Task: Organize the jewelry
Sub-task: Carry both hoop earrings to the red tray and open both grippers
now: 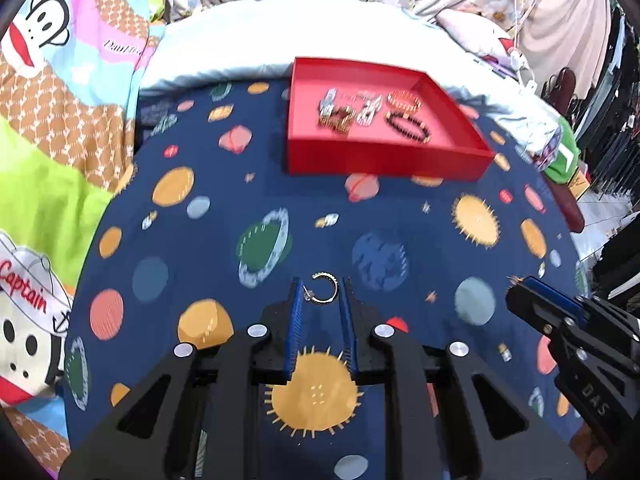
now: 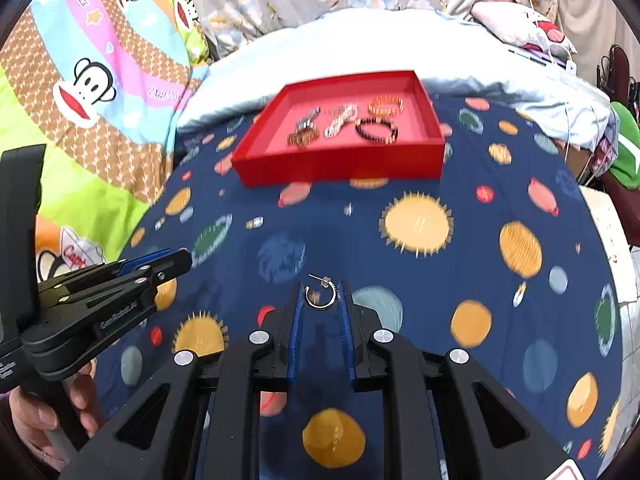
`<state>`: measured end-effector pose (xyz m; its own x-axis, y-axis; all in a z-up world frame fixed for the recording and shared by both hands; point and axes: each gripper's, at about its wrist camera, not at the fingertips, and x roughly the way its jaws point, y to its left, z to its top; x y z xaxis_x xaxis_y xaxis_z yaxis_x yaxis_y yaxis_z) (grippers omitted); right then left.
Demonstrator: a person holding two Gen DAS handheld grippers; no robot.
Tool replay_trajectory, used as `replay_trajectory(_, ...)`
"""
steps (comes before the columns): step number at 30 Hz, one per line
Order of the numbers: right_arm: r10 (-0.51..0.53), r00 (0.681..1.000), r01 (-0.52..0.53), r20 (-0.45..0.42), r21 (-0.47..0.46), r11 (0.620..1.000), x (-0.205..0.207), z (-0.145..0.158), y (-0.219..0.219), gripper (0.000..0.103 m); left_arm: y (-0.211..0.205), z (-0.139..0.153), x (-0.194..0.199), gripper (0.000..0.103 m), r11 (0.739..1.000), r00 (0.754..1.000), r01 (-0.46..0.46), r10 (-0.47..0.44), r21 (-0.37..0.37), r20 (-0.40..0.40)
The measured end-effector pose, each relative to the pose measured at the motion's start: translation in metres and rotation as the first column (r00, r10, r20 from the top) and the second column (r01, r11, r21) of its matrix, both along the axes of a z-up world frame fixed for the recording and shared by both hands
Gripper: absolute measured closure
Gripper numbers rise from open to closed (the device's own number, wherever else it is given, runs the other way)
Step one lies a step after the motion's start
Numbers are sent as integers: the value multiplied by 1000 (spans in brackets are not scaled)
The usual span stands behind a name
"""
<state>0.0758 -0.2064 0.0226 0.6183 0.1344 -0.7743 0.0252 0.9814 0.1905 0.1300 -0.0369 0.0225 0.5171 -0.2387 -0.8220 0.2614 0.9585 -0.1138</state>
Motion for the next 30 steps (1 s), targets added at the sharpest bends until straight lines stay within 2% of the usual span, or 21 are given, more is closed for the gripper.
replay_trajectory(7, -11, 998, 11, 65, -2, 1000, 44, 29, -18, 88, -10, 33, 35, 86, 999, 998, 19, -16, -43, 57)
replay_trajectory(16, -22, 993, 27, 112, -39, 999, 137, 48, -42, 88, -39, 64, 126, 86, 998, 989, 36, -28, -49, 147)
replay_trajectory(22, -29, 995, 31, 92, -24, 999, 201, 40, -53, 87, -61, 60, 193, 86, 997, 991, 41, -32, -64, 127)
replay_trajectory(30, -23, 999, 24, 33, -16, 1000, 279, 12, -53, 87, -79, 28, 271, 86, 998, 998, 7, -3, -60, 64)
